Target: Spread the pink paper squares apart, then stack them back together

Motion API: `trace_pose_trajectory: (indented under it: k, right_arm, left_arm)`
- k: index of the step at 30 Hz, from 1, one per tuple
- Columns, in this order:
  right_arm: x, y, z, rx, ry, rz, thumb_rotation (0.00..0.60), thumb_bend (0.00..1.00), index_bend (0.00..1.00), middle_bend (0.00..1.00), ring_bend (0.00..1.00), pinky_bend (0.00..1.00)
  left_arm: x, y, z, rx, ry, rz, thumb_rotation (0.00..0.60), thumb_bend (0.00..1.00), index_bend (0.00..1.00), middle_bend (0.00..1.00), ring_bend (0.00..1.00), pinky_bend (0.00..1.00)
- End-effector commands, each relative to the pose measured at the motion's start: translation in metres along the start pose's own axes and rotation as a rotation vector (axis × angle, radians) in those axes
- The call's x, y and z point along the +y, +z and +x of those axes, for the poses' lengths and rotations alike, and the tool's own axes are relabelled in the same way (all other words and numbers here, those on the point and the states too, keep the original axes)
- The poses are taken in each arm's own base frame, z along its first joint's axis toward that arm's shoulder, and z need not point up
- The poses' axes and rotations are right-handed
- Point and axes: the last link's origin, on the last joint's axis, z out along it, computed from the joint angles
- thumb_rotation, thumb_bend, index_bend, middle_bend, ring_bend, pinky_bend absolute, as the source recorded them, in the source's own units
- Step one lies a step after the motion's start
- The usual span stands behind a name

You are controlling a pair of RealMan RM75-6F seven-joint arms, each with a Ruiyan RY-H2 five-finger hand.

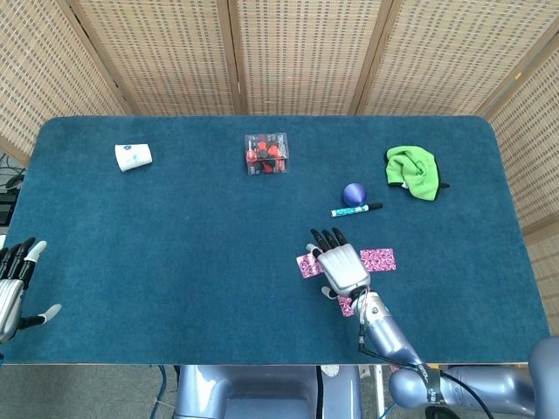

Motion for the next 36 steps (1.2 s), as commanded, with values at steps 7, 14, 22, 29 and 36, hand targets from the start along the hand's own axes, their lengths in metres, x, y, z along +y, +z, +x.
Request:
trace_pose_trajectory:
  k: [7, 14, 22, 29, 36]
  right_arm:
    - [0.015, 0.023, -0.008, 0.004, -0.089, -0.084, 0.600, 0.26, 0.20, 0.00, 0.00, 0.00]
    - [0.049, 0.031, -0.019, -0.037, -0.127, -0.197, 0.600, 0.26, 0.26, 0.00, 0.00, 0.00]
    - [0.087, 0.020, -0.024, -0.075, -0.139, -0.258, 0.600, 0.26, 0.27, 0.00, 0.00, 0.00]
    - [0.101, 0.008, -0.026, -0.108, -0.135, -0.261, 0.600, 0.26, 0.27, 0.00, 0.00, 0.00]
    - [0.105, 0.003, -0.033, -0.103, -0.142, -0.232, 0.600, 0.26, 0.29, 0.00, 0.00, 0.00]
  left_arm:
    - [-0.001, 0.001, 0.000, -0.010, -0.005, -0.001, 0.600, 0.00, 0.00, 0.00, 0.00, 0.00]
    - [-0.001, 0.001, 0.001, -0.014, -0.004, 0.000, 0.600, 0.00, 0.00, 0.00, 0.00, 0.00]
    - [0.000, 0.001, 0.000, -0.013, 0.002, 0.002, 0.600, 0.00, 0.00, 0.00, 0.00, 0.00]
    - [0.000, 0.000, 0.000, -0.012, 0.004, 0.003, 0.600, 0.00, 0.00, 0.00, 0.00, 0.00]
    - [0.000, 0.000, 0.000, -0.010, 0.006, 0.005, 0.600, 0.00, 0.00, 0.00, 0.00, 0.00]
